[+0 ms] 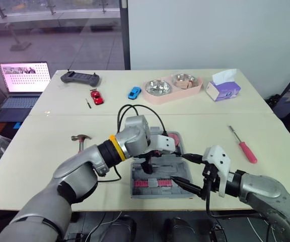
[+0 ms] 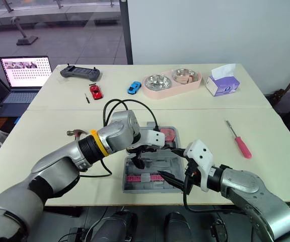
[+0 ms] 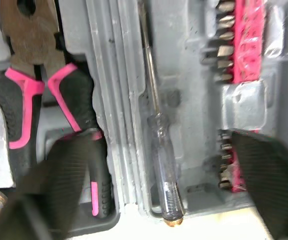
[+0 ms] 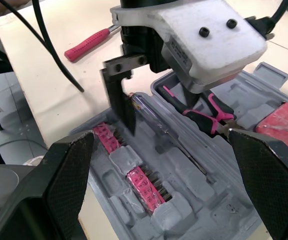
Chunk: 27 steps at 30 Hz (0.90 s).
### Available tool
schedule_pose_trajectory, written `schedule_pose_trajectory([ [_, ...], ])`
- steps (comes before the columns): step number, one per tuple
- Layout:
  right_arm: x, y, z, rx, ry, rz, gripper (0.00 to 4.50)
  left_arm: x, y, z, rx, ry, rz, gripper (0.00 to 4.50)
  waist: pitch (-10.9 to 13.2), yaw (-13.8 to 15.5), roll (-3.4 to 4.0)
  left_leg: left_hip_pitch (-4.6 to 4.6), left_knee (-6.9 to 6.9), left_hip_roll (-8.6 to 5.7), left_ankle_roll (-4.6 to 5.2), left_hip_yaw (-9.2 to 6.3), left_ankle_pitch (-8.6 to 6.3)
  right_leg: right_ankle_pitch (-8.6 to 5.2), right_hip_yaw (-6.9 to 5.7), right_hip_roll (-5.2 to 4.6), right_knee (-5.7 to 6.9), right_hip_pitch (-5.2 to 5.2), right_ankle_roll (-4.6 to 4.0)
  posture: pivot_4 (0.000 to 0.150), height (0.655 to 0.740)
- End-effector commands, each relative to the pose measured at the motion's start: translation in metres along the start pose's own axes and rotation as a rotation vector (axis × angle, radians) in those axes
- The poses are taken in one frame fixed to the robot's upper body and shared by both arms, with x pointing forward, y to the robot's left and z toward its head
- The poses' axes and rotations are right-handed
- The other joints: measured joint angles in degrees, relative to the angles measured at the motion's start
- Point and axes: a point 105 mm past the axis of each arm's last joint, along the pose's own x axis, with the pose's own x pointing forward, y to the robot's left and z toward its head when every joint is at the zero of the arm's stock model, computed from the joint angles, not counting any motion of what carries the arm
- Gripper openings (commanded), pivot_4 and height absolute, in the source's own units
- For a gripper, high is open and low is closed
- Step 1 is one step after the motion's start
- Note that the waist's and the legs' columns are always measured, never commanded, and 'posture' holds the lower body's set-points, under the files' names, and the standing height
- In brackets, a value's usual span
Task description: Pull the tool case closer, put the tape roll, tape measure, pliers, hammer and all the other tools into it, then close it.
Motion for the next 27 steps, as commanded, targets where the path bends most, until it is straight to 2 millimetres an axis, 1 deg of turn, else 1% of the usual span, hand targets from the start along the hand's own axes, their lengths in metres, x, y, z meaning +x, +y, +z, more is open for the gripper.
schedule_pose_trajectory([
  [1, -0.001, 0.003, 0.007, -0.025, -0.023, 0.014, 4.5, -0.025, 0.004, 0.013, 0.02, -0.074, 0.049, 4.44, 0.0, 0.0, 0.0, 0.0, 0.0, 0.0, 0.0, 0.0, 0.0, 0.0, 0.0, 0.0, 0.0, 0.0, 0.0, 0.15, 0.74],
  [3, -0.001, 0.003, 0.007, -0.025, -0.022, 0.014, 4.5, -0.032, 0.01, 0.013, 0.029, -0.108, 0.101, 4.44, 0.0, 0.0, 0.0, 0.0, 0.0, 0.0, 0.0, 0.0, 0.0, 0.0, 0.0, 0.0, 0.0, 0.0, 0.0, 0.15, 0.74],
  [5, -0.002, 0.003, 0.007, -0.026, -0.023, 0.011, 4.5, -0.044, 0.008, 0.016, -0.008, -0.204, 0.082, 4.44, 0.0, 0.0, 0.0, 0.0, 0.0, 0.01, 0.0, 0.0, 0.0, 0.0, 0.01, 0.0, 0.0, 0.0, 0.0, 0.15, 0.74],
  [7, -0.002, 0.003, 0.007, -0.026, -0.024, 0.011, 4.5, -0.051, 0.005, 0.017, -0.017, -0.256, 0.069, 4.44, 0.0, 0.0, 0.01, 0.0, 0.0, 0.01, 0.0, 0.0, 0.0, 0.0, 0.01, 0.0, 0.0, -0.02, 0.0, 0.15, 0.74],
  [9, -0.002, 0.004, 0.007, -0.025, -0.024, 0.005, 4.5, -0.063, 0.007, 0.014, -0.068, -0.422, 0.087, 4.44, 0.0, 0.0, 0.05, 0.0, 0.0, 0.01, -0.01, 0.0, 0.0, 0.0, 0.02, 0.0, -0.02, -0.01, 0.0, 0.15, 0.74],
  [11, -0.003, 0.005, 0.006, -0.019, -0.026, -0.003, 4.5, -0.07, 0.007, 0.003, -0.059, -0.575, 0.118, 4.44, 0.0, -0.2, 0.08, 0.02, -0.01, 0.02, -0.01, 0.01, 0.0, 0.0, 0.07, 0.0, -0.02, -0.03, -0.01, 0.15, 0.74],
  [13, -0.004, 0.006, 0.007, -0.016, -0.026, -0.006, 4.5, -0.074, 0.013, -0.011, -0.061, -0.661, 0.187, 4.44, 0.0, -0.3, 0.08, 0.05, -0.01, 0.07, -0.04, 0.0, 0.02, 0.03, 0.18, 0.03, 0.0, -0.05, -0.08, 0.15, 0.74],
  [14, -0.005, 0.006, 0.006, -0.016, -0.026, -0.007, 4.5, -0.074, 0.014, -0.017, -0.06, -0.677, 0.211, 4.44, 0.0, -0.1, 0.07, 0.04, -0.02, 0.11, -0.1, 0.0, 0.05, 0.07, 0.19, 0.09, -0.01, -0.08, -0.15, 0.15, 0.74],
  [16, -0.006, 0.007, 0.006, -0.015, -0.025, -0.008, 4.5, -0.073, 0.009, -0.025, -0.078, -0.721, 0.199, 4.44, 0.0, 0.1, 0.08, 0.03, -0.02, 0.13, -0.14, 0.01, 0.07, 0.14, 0.2, 0.11, -0.01, -0.08, -0.23, 0.15, 0.74],
  [20, -0.008, 0.007, 0.006, -0.011, -0.02, -0.009, 4.5, -0.069, 0.007, -0.044, -0.123, -0.806, 0.223, 4.44, 0.0, 0.2, 0.09, 0.03, -0.01, 0.11, -0.13, 0.02, 0.05, 0.15, 0.21, 0.09, -0.1, -0.01, -0.23, 0.15, 0.74],
  [21, -0.009, 0.007, 0.006, -0.011, -0.018, -0.01, 4.5, -0.067, 0.005, -0.047, -0.133, -0.817, 0.219, 4.21, 0.0, 0.2, 0.09, 0.03, -0.01, 0.1, -0.12, 0.04, 0.04, 0.15, 0.24, 0.1, -0.11, -0.03, -0.23, 0.15, 0.74],
  [23, -0.01, 0.006, 0.006, -0.011, -0.013, -0.012, 4.5, -0.06, -0.003, -0.056, -0.113, -0.819, 0.2, 3.61, 0.0, 0.1, 0.09, 0.03, -0.01, 0.11, -0.12, 0.04, 0.04, 0.15, 0.24, 0.11, -0.1, -0.05, -0.23, 0.15, 0.74],
  [25, -0.011, 0.005, 0.006, -0.013, -0.007, -0.014, 4.5, -0.05, -0.015, -0.063, -0.102, -0.828, 0.154, 2.67, -0.1, 0.0, 0.12, 0.03, -0.02, 0.13, -0.12, 0.04, 0.04, 0.15, 0.25, 0.12, -0.08, -0.07, -0.24, 0.15, 0.74],
  [27, -0.012, 0.004, 0.006, -0.016, -0.002, -0.015, 4.5, -0.039, -0.02, -0.07, -0.096, -0.81, 0.149, 1.62, -0.1, 0.0, 0.12, 0.05, -0.03, 0.15, -0.12, 0.1, 0.04, 0.16, 0.33, 0.15, -0.07, -0.09, -0.26, 0.15, 0.74],
])
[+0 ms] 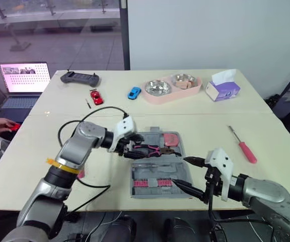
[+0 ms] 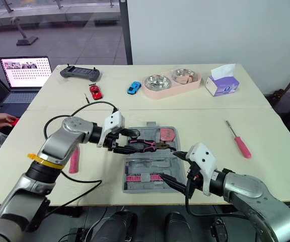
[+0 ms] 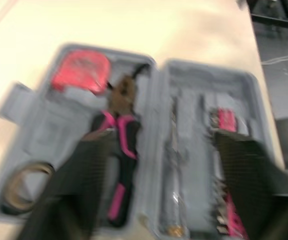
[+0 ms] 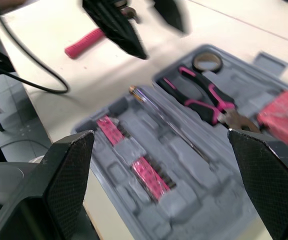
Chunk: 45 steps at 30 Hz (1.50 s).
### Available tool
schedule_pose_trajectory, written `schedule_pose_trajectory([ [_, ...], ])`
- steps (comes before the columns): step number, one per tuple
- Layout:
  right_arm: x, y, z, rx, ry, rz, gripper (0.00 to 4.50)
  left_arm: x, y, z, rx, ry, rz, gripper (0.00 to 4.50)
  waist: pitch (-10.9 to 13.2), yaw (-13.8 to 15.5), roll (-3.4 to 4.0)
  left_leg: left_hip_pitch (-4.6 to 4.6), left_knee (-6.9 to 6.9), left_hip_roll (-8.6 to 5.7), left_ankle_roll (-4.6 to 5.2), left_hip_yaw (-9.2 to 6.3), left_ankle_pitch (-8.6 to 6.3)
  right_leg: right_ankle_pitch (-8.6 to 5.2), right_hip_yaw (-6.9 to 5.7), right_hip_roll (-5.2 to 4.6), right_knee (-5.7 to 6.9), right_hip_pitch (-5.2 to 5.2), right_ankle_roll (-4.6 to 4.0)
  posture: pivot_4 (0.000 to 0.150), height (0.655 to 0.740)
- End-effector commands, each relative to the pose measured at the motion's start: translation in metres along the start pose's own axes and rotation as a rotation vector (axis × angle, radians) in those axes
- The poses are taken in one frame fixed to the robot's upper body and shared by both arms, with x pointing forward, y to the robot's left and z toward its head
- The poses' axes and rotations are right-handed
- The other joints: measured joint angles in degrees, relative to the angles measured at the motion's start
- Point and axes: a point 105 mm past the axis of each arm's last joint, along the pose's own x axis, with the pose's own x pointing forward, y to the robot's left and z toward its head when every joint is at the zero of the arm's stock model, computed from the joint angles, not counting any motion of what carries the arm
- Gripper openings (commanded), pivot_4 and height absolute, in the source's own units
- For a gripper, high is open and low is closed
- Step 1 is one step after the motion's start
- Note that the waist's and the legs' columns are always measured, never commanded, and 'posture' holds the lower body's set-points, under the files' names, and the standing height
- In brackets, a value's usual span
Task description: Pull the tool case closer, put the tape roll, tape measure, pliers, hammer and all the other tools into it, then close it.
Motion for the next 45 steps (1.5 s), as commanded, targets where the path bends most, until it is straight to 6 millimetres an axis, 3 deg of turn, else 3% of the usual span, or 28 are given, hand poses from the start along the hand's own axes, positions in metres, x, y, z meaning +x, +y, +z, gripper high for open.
schedule_pose_trajectory([
  [1, -0.004, 0.003, 0.012, -0.045, -0.028, 0.014, 4.5, -0.001, -0.006, -0.005, 0.062, -0.015, -0.011, 1.08, 0.0, 0.1, 0.0, 0.0, 0.0, 0.02, 0.0, 0.0, 0.0, 0.01, 0.0, 0.01, 0.0, 0.0, -0.02, 0.15, 0.74],
  [3, -0.005, 0.003, 0.012, -0.046, -0.025, 0.014, 4.5, 0.002, -0.007, -0.012, 0.066, -0.009, -0.008, 0.02, 0.0, 0.3, 0.0, -0.01, 0.0, 0.02, 0.0, 0.01, 0.0, 0.02, 0.01, 0.01, -0.01, 0.0, -0.05, 0.15, 0.74],
  [10, -0.01, 0.002, 0.013, -0.048, -0.013, 0.014, 4.5, 0.022, -0.012, -0.013, 0.073, -0.031, -0.012, 0.02, 0.0, 0.2, 0.0, -0.02, 0.0, 0.01, 0.03, 0.07, -0.02, 0.03, 0.02, 0.0, -0.07, 0.02, -0.04, 0.15, 0.74],
  [23, -0.013, 0.005, 0.014, -0.044, -0.003, 0.0, 4.5, 0.048, 0.004, -0.044, 0.099, 0.118, 0.062, 0.02, 0.0, 0.2, 0.01, -0.01, 0.0, 0.07, 0.04, 0.11, -0.03, 0.03, 0.03, 0.07, -0.06, 0.01, -0.03, 0.15, 0.74],
  [29, -0.014, 0.005, 0.014, -0.042, 0.0, -0.006, 4.5, 0.057, -0.007, -0.059, 0.077, 0.175, 0.007, 0.02, -0.1, 0.2, 0.09, 0.02, 0.0, 0.07, 0.04, 0.11, -0.03, 0.03, 0.03, 0.07, -0.05, 0.04, -0.03, 0.15, 0.74],
  [39, -0.015, 0.002, 0.016, -0.054, 0.004, -0.008, 4.5, 0.073, -0.016, -0.101, 0.036, 0.301, 0.049, 0.02, -1.0, 0.3, 0.26, 0.11, 0.0, 0.07, 0.06, 0.11, -0.05, 0.01, 0.03, 0.06, -0.09, 0.17, -0.01, 0.15, 0.74],
  [45, -0.016, 0.001, 0.016, -0.057, 0.01, -0.004, 4.5, 0.077, -0.016, -0.105, 0.018, 0.287, 0.054, 0.02, -1.6, 0.2, 0.67, 0.42, 0.0, 0.1, 0.1, 0.09, -0.09, -0.17, 0.02, 0.07, -0.51, 0.71, 0.23, 0.15, 0.74],
])
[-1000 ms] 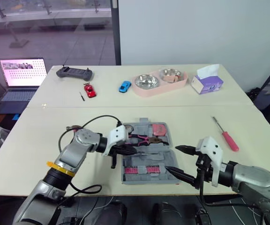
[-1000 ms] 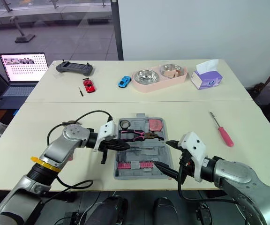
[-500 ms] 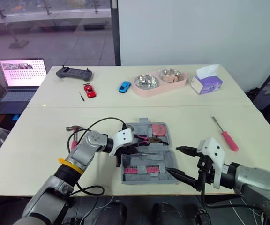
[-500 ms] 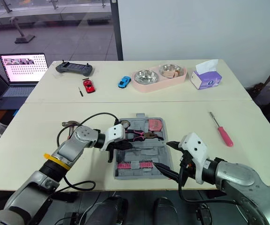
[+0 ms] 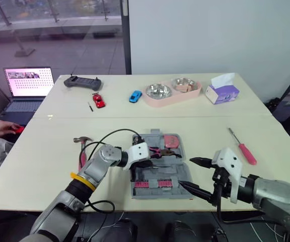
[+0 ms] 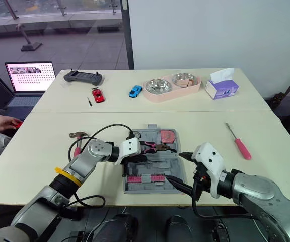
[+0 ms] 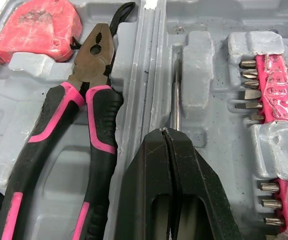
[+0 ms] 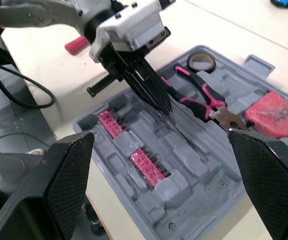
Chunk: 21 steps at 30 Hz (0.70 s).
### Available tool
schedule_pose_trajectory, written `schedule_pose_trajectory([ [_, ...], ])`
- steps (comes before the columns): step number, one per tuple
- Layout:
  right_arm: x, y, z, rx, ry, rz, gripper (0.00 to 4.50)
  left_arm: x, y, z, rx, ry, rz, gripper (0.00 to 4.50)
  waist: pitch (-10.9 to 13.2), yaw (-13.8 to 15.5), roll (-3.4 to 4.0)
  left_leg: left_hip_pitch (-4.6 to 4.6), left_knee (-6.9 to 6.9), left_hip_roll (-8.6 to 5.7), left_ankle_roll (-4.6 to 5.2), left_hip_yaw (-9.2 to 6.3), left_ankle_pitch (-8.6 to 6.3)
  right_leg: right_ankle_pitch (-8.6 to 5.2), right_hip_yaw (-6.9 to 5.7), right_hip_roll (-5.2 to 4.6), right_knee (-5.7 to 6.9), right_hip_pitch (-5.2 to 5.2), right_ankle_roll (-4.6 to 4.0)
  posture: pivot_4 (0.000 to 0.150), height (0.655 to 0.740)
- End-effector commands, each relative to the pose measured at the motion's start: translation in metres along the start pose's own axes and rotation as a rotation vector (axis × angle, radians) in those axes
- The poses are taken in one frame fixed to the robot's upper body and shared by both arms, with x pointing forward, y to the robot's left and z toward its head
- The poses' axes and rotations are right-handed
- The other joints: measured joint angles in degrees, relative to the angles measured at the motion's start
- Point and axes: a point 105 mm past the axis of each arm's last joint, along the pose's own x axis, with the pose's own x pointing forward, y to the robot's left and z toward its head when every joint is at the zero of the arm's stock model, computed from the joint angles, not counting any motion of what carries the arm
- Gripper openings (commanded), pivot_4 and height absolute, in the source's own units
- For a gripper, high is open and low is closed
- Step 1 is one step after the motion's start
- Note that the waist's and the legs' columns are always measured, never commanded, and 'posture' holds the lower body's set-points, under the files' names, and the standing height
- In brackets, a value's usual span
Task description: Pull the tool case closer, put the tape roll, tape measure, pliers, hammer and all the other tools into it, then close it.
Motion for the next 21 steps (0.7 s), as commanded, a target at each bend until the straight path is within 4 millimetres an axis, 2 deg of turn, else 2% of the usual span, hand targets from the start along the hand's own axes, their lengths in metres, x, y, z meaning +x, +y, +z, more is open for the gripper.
schedule_pose_trajectory([
  [1, -0.004, -0.001, 0.009, -0.04, -0.015, -0.005, 4.5, 0.008, -0.022, -0.049, -0.096, 0.164, -0.052, 0.02, -0.1, 0.0, 0.05, 0.02, 0.0, 0.0, 0.01, 0.0, -0.01, -0.01, 0.02, 0.0, -0.06, 0.05, -0.01, 0.15, 0.74],
  [6, -0.003, -0.002, 0.009, -0.041, -0.016, -0.001, 4.5, 0.009, -0.019, -0.045, -0.085, 0.156, -0.048, 0.02, -0.2, 0.1, 0.14, 0.0, 0.0, 0.0, 0.03, -0.01, -0.02, 0.03, 0.02, 0.0, -0.12, 0.07, 0.05, 0.15, 0.74],
  [14, -0.004, -0.001, 0.009, -0.043, -0.013, 0.0, 4.5, 0.026, -0.028, -0.034, -0.103, 0.103, -0.082, 0.02, -0.2, 0.4, 0.16, -0.04, 0.0, -0.03, 0.06, -0.04, -0.04, 0.03, 0.02, -0.01, -0.27, 0.12, 0.06, 0.15, 0.74],
  [16, -0.003, -0.001, 0.01, -0.042, -0.016, 0.003, 4.5, 0.023, -0.022, -0.032, -0.1, 0.091, -0.062, 0.02, -0.1, 0.2, 0.05, -0.11, 0.0, -0.03, 0.1, -0.04, -0.06, 0.04, 0.03, 0.0, -0.3, 0.06, 0.08, 0.15, 0.74],
  [18, -0.003, -0.001, 0.01, -0.042, -0.018, 0.005, 4.5, 0.011, -0.009, -0.021, -0.086, 0.051, -0.029, 0.02, -0.1, 0.0, 0.02, -0.17, 0.0, 0.0, 0.1, -0.06, -0.06, 0.12, 0.02, 0.04, -0.29, -0.02, 0.21, 0.15, 0.74],
  [21, -0.001, -0.001, 0.01, -0.041, -0.019, 0.009, 4.5, -0.01, 0.012, 0.007, -0.071, -0.039, 0.013, 0.02, 0.1, -0.4, -0.13, -0.26, -0.01, 0.08, 0.09, -0.04, -0.06, 0.15, 0.05, 0.07, -0.25, -0.19, 0.16, 0.15, 0.74],
])
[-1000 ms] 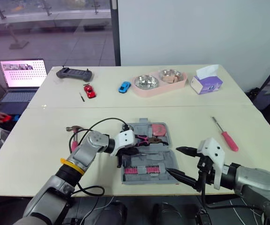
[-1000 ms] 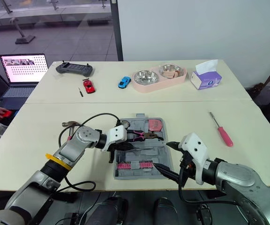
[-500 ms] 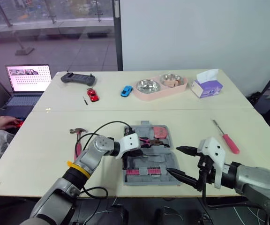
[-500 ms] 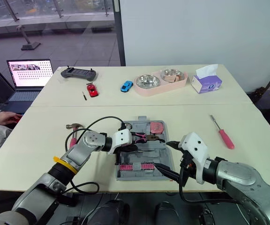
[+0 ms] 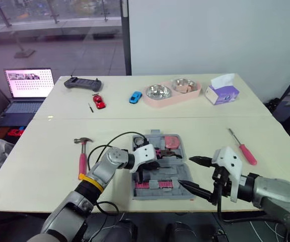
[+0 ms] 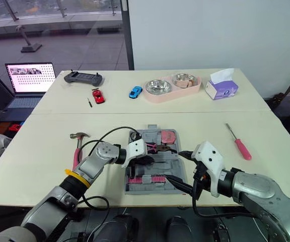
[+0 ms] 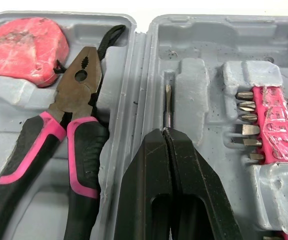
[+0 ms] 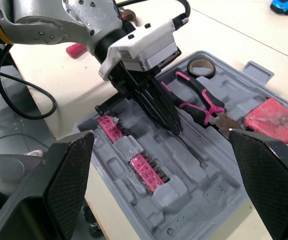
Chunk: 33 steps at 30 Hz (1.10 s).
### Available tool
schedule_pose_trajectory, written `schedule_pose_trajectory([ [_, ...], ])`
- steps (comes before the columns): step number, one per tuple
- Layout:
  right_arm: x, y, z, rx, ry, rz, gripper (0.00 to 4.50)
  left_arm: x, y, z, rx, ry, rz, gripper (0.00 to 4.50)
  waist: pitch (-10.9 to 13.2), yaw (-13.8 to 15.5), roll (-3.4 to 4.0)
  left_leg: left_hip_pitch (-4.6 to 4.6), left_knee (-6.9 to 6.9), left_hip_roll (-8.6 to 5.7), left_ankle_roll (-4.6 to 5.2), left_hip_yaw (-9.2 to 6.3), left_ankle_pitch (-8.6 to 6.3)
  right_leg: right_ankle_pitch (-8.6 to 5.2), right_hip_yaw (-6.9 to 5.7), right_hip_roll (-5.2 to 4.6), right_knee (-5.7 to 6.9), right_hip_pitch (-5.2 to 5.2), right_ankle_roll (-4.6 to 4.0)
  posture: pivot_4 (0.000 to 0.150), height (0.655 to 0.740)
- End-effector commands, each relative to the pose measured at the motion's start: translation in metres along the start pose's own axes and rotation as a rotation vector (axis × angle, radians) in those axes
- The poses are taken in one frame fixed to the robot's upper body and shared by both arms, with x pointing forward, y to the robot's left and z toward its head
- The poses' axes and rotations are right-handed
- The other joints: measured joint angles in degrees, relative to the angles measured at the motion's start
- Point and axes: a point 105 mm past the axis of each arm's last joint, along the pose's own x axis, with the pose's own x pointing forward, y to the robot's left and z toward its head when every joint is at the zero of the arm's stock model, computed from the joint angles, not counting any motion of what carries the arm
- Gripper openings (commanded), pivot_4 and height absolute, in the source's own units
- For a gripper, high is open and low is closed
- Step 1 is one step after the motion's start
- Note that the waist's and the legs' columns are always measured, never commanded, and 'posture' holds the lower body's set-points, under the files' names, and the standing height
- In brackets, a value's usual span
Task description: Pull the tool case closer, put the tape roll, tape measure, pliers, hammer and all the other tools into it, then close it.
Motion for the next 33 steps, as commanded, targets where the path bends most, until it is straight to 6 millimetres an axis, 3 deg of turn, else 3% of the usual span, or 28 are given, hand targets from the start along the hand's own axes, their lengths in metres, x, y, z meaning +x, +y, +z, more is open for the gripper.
schedule_pose_trajectory([
  [1, -0.001, 0.0, 0.007, -0.027, -0.016, 0.005, 4.5, -0.025, 0.017, 0.006, -0.046, -0.014, 0.049, 0.02, 0.1, -0.1, -0.11, -0.1, 0.0, 0.07, 0.0, 0.0, 0.0, 0.05, 0.01, 0.06, 0.0, -0.15, -0.07, 0.15, 0.74],
  [5, 0.0, 0.0, 0.007, -0.026, -0.018, 0.009, 4.5, -0.044, 0.025, 0.035, -0.053, -0.089, 0.062, 0.02, 0.4, 0.2, -0.05, -0.2, 0.0, 0.08, -0.01, 0.0, 0.01, 0.09, 0.01, 0.08, 0.07, -0.3, -0.11, 0.15, 0.74],
  [7, 0.001, 0.0, 0.007, -0.026, -0.019, 0.011, 4.5, -0.053, 0.023, 0.04, -0.057, -0.091, 0.045, 0.02, 0.5, 0.3, -0.15, -0.32, -0.01, 0.06, -0.01, 0.0, 0.01, 0.11, 0.0, 0.09, 0.05, -0.38, -0.14, 0.15, 0.74],
  [12, 0.001, -0.001, 0.007, -0.027, -0.02, 0.013, 4.5, -0.061, 0.006, 0.021, -0.084, 0.004, -0.027, 0.02, 0.6, 0.2, -0.14, -0.51, -0.02, -0.03, 0.04, 0.03, -0.02, 0.22, 0.01, 0.07, -0.04, -0.53, -0.31, 0.15, 0.74],
  [20, 0.002, 0.0, 0.007, -0.022, -0.022, 0.01, 4.5, -0.045, -0.002, 0.012, -0.113, 0.059, -0.054, 0.02, 0.8, 0.3, -0.18, -0.54, -0.04, -0.03, -0.02, 0.01, 0.02, 0.22, 0.01, 0.05, -0.03, -0.55, -0.34, 0.15, 0.74],
  [26, 0.0, 0.001, 0.007, -0.018, -0.023, 0.006, 4.5, -0.037, -0.002, -0.023, -0.132, 0.247, -0.04, 0.02, 0.8, 0.2, -0.17, -0.5, -0.07, 0.0, -0.02, 0.01, 0.01, 0.23, 0.01, 0.07, 0.03, -0.57, -0.33, 0.15, 0.74],
  [33, 0.001, 0.003, 0.007, -0.011, -0.025, 0.002, 4.5, -0.024, -0.003, -0.021, -0.167, 0.27, -0.05, 0.02, 0.7, 0.4, -0.11, -0.14, -0.06, 0.02, -0.03, 0.02, 0.01, 0.06, 0.06, 0.03, -0.01, -0.18, -0.17, 0.15, 0.74],
])
